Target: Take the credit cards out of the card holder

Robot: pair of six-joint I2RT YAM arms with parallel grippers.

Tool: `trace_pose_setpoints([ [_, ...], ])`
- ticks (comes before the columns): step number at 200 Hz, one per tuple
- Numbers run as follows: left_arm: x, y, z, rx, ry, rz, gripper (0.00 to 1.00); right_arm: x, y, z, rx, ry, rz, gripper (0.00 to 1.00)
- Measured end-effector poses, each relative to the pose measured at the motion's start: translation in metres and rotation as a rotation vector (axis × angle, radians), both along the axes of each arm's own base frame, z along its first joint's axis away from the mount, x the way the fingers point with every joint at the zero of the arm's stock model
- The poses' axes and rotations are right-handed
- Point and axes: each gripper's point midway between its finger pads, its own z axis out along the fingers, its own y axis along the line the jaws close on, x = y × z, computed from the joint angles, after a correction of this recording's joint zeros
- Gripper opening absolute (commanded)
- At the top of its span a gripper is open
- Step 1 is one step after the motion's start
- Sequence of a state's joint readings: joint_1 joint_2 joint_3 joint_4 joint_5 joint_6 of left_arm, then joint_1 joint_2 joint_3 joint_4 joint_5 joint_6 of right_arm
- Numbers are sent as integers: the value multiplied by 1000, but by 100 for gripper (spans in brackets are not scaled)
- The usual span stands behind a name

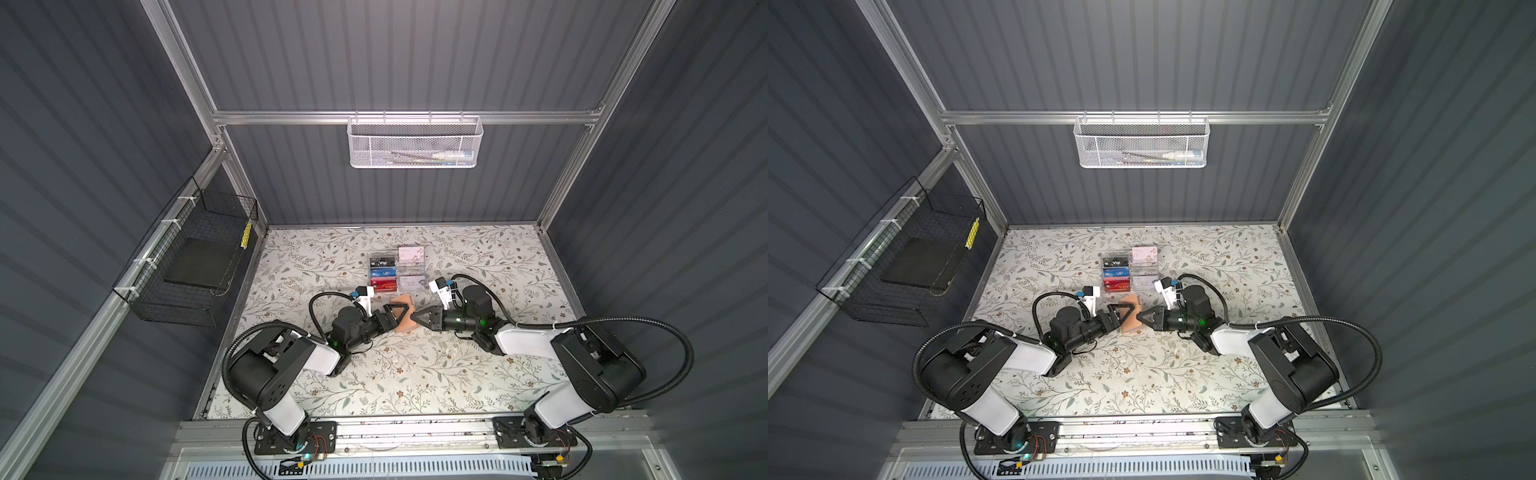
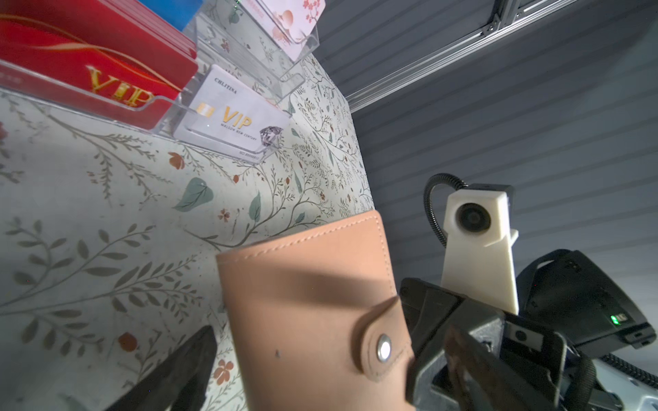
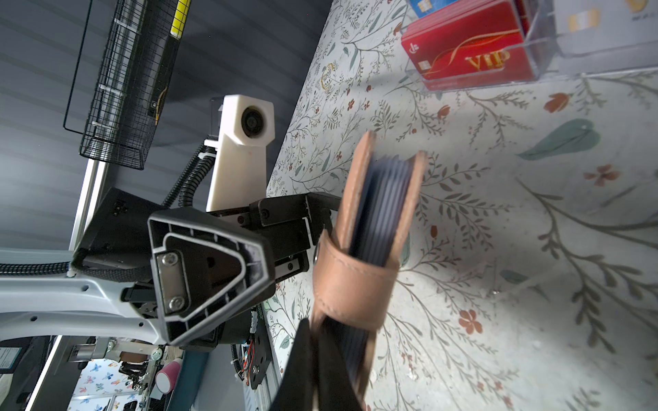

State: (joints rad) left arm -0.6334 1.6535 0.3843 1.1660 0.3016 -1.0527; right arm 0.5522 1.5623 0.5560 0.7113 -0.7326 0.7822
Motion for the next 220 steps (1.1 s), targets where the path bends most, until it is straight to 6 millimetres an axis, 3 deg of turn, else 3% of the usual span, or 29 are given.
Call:
trace_pose_setpoints([
  [48, -1, -7, 9, -73, -19, -25, 90, 3, -3, 3, 15, -6, -10, 0],
  [83, -1, -7, 13, -90, -25, -23, 68, 6, -5, 3, 15, -5, -20, 0],
  [129, 0, -7, 13, -90, -28, -18, 55, 12, -12, -6, 0, 22, -45, 0],
  [153, 0, -7, 13, -91, -26, -15, 38, 14, -13, -12, -9, 41, -53, 0],
  [220, -2, -9, 10, -78, -20, -24, 27, 15, -14, -15, -11, 53, -59, 0],
])
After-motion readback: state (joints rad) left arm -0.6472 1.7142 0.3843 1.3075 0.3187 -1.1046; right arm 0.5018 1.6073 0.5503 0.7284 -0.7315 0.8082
